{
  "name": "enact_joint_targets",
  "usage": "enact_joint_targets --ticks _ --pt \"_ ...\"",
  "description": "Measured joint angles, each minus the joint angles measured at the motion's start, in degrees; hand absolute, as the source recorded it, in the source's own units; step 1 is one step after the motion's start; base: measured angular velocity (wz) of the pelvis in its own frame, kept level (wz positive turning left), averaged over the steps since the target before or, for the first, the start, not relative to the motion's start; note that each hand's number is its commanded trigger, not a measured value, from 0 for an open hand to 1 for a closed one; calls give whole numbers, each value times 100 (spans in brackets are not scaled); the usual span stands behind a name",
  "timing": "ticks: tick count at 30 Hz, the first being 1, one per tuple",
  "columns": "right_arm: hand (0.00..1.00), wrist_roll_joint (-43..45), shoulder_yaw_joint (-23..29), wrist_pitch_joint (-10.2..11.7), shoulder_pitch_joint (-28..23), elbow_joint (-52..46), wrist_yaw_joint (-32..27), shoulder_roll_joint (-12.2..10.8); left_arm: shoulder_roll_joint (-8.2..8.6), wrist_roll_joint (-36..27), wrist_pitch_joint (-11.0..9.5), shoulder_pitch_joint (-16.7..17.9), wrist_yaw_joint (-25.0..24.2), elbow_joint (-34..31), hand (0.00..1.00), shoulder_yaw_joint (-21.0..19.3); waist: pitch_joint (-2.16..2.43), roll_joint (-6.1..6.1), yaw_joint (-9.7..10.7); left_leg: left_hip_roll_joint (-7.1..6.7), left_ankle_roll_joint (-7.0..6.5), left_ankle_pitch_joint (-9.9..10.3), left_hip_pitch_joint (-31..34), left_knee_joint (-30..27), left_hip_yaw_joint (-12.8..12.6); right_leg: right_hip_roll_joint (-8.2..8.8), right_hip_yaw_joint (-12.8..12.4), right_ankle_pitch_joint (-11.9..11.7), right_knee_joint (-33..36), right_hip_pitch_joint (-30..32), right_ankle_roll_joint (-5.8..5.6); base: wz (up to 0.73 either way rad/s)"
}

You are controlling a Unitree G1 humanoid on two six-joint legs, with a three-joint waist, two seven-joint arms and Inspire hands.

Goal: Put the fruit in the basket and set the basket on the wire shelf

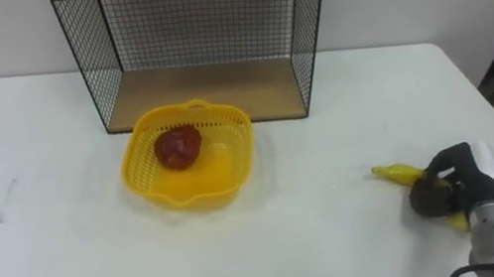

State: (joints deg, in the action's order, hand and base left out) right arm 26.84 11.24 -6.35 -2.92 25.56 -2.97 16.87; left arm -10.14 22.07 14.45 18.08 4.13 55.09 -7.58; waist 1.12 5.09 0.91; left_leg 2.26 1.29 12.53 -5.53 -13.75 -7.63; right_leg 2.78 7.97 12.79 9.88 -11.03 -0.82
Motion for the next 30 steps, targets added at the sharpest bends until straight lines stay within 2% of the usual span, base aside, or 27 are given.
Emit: enact_joint_targets --ticks 4,7,9,12,13,16,18,22,24,30 --pt "100 48 -41 -128 -7 -244 -2 -88 5 4 -31 -36 25 1 0 220 -23 -34 11 2 -6 14 6 3 -21 1 -19 -1 6 19 -2 -2" --pt "100 53 -56 -256 -63 -604 61 -114 38 6 -118 -81 15 -4 0 229 -33 -78 31 6 -4 15 40 12 -51 0 -43 -1 24 77 -3 -4" --pt "100 55 -222 -368 -79 -1125 320 -120 56 2 -156 -103 3 -46 0 228 -94 -167 5 16 -7 8 97 12 -163 -2 -153 -1 96 224 -3 -20" --pt "100 82 -530 -380 -87 -1703 501 -141 54 2 -195 -198 4 -28 0 217 -137 -230 -6 5 -21 0 143 24 -185 10 -201 1 183 346 -10 -11" --pt "100 79 -578 -381 -87 -1807 535 -143 49 2 -196 -228 4 -15 0 214 -142 -216 -22 4 -22 -1 154 26 -185 9 -208 3 192 372 -12 -6" --pt "100 16 -646 -391 -84 -2472 626 -138 42 10 -255 -309 4 23 0 210 -135 -214 -158 3 -23 -4 186 24 -180 8 -219 4 188 416 -14 -1" --pt "100 -5 -646 -364 -41 -2956 624 -128 43 6 -364 -295 4 21 0 211 -125 -146 -248 4 -23 -4 184 24 -157 8 -163 4 180 401 -14 3" --pt "100 -219 -651 -352 157 -3412 623 -129 47 0 -422 -222 2 23 0 222 -122 -32 -285 0 -24 -3 176 23 -99 11 -129 3 182 368 -13 6" --pt "100 -215 -657 -349 323 -3567 623 -139 46 0 -463 -194 -2 26 0 221 -137 -32 -299 0 -23 -4 180 22 -103 10 -134 4 180 371 -13 0" --pt "100 -164 -834 -308 662 -4149 698 -142 50 -1 -493 -182 -92 24 0 306 -144 -67 -313 8 -21 -3 208 15 -108 4 -86 4 181 385 -14 0"
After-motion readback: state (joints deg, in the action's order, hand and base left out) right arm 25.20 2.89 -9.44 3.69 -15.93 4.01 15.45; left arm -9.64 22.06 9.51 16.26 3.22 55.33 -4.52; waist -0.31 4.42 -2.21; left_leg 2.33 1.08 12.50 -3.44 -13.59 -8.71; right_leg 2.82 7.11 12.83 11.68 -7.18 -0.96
